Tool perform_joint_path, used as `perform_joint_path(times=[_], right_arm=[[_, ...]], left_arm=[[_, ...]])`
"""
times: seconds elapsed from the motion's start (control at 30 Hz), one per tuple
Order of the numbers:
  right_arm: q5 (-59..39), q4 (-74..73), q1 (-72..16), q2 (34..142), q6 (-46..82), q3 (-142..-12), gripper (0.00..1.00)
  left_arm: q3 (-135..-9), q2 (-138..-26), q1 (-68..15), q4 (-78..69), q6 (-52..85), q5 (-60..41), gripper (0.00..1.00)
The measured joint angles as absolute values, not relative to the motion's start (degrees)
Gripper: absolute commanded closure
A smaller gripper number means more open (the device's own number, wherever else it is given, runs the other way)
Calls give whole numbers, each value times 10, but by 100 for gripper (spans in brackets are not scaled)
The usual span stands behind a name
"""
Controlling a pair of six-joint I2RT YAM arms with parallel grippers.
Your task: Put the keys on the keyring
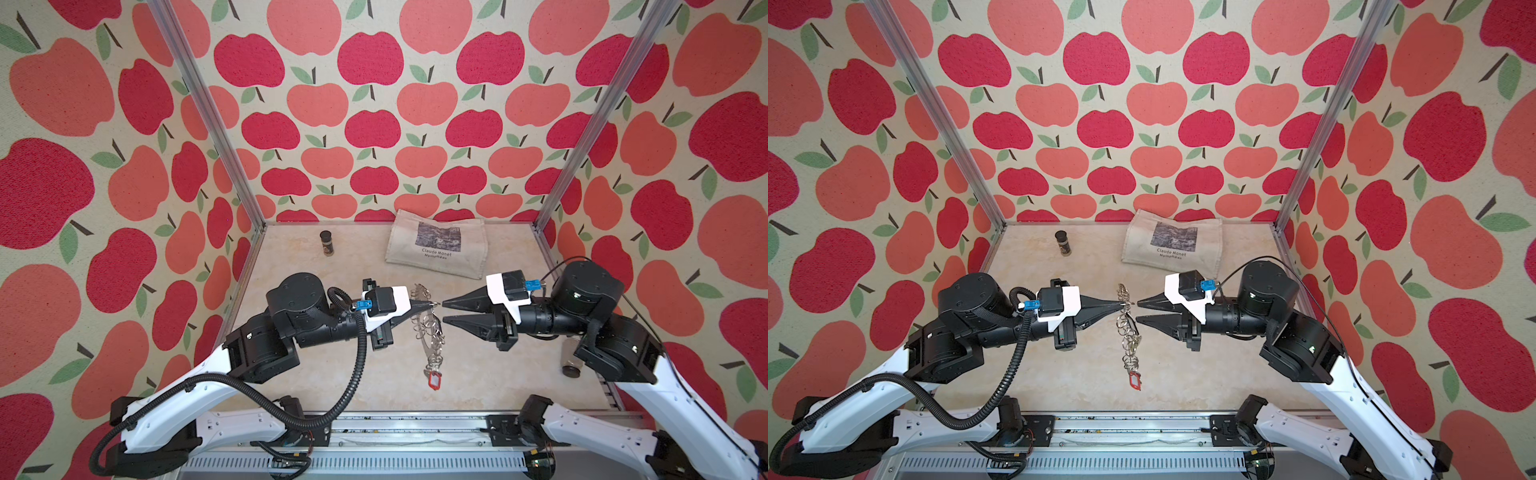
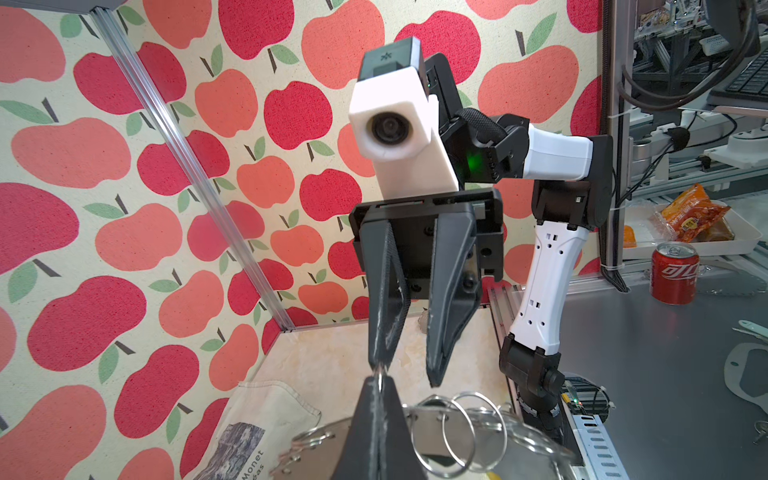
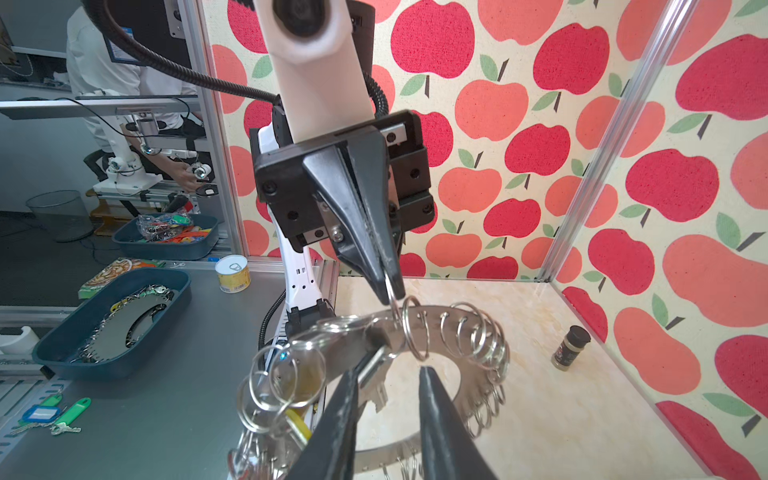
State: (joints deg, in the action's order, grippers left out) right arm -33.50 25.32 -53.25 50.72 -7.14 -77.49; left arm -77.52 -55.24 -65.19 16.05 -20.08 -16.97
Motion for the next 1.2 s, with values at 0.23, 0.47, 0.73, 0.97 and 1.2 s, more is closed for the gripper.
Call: perform_joint_path(times=[0.23,0.47,0.73,0.97,1.2], right_arm=[[-349,238,-533,511,-70,-782,78],[-357,236,-533,530,-67,-782,80],[-361,236,-533,532,-61,-781,79],[-369,236,-533,539,-59,-781,79],[-375,225,-533,544,-56,-781,80]], left_arm=[[-773,-551,-652,160,-201,-170,100],[-773,-551,-652,160,-201,-170,100],[-773,-551,-652,160,-200,-174,100],[-773,-551,-652,160,-194,-175,100],[-773,-551,-652,160,-190,-180,100]])
